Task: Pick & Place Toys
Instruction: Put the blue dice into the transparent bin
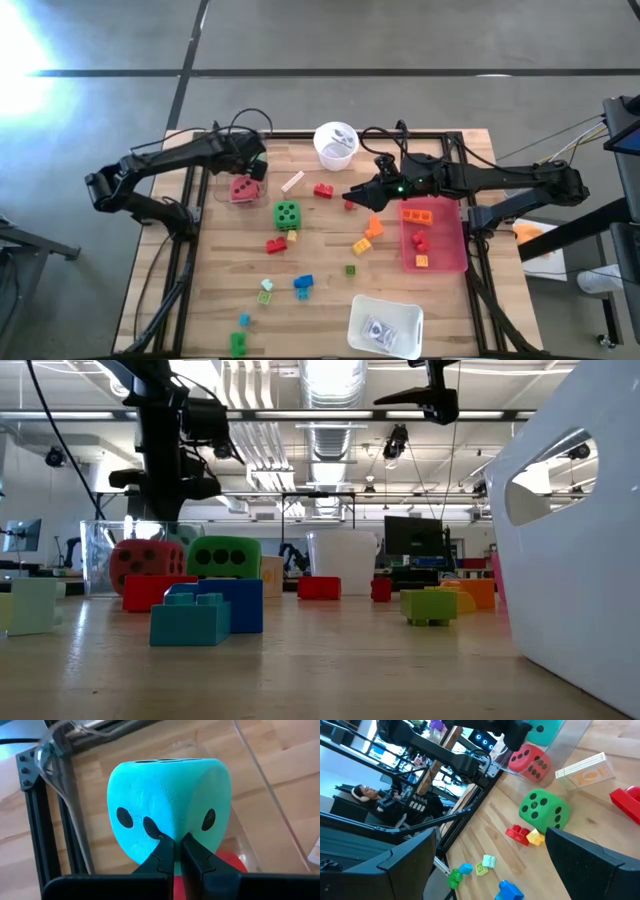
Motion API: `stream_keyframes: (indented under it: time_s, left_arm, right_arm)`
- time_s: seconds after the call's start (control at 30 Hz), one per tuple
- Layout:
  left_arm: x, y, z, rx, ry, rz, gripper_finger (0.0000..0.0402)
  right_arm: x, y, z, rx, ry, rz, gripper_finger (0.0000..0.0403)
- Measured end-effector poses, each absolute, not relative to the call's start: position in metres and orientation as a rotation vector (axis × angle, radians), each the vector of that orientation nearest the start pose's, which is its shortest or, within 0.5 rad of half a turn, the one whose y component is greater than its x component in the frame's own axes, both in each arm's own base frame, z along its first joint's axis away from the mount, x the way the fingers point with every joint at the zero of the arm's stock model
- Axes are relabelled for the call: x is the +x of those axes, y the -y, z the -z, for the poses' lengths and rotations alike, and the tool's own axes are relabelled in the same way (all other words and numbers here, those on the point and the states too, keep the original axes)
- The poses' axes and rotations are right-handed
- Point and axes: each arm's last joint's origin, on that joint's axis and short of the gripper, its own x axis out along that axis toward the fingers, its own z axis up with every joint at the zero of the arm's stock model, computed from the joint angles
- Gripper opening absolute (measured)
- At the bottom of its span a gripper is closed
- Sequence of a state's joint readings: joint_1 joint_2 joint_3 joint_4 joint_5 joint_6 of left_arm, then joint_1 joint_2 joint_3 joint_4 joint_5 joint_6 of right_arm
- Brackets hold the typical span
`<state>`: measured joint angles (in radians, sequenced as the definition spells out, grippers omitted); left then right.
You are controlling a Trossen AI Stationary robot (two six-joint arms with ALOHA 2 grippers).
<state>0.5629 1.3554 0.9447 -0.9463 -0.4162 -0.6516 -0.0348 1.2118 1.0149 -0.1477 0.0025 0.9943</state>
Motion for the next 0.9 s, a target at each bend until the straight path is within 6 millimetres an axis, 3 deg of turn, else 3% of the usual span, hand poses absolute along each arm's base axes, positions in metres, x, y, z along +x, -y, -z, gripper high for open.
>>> stream_keyframes:
  time_s: [0.3,0.77,0.9]
  left_arm:
    - [0.198,-0.137,-0.212,-0.621,-1.16,-1.235,0.0001]
    - [0.199,-0.137,-0.211,-0.637,-1.153,-1.23,0.0001]
    - [0.199,-0.137,-0.211,-0.639,-1.155,-1.227,0.0023]
  right_arm:
    - [0.27,0.009,-0.329,0.99,-0.297,0.205,0.0362]
    - [0.27,0.008,-0.329,0.985,-0.3,0.198,0.0362]
    - [0.27,0.008,-0.329,0.986,-0.3,0.198,0.0362]
